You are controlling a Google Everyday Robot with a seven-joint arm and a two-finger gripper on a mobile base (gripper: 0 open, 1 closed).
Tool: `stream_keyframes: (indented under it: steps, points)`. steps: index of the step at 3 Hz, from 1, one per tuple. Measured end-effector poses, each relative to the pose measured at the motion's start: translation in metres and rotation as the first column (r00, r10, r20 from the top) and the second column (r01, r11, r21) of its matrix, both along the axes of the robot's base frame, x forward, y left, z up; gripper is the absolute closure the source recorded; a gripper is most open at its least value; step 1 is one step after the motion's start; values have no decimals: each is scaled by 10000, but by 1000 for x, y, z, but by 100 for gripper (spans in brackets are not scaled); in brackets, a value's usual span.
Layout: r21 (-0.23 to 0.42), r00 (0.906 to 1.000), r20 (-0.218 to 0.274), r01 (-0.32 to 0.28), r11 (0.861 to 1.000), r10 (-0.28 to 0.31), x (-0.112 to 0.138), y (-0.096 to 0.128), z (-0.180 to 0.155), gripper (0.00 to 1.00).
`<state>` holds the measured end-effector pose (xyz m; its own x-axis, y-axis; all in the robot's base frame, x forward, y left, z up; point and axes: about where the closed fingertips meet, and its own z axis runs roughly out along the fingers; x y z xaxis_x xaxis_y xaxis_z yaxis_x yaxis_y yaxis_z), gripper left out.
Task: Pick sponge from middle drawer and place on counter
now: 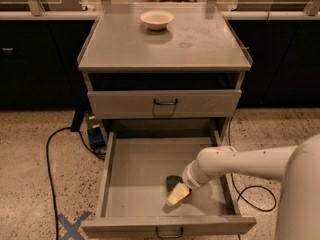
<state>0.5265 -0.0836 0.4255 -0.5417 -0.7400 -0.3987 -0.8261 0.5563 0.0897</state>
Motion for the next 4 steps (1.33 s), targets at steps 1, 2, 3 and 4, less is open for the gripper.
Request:
stream_keyframes:
  steps: [1,2,3,4]
  points:
    - [530,10000,-22,76,9986,-75,19,-11,-11,0]
    - [531,10000,-21,78,9986,-77,19,-11,-11,0]
    - [746,9989,86,446,9962,-454,21,-14,-17,0]
    - [1211,9956,557,678,9903,-750,39,16,-39,0]
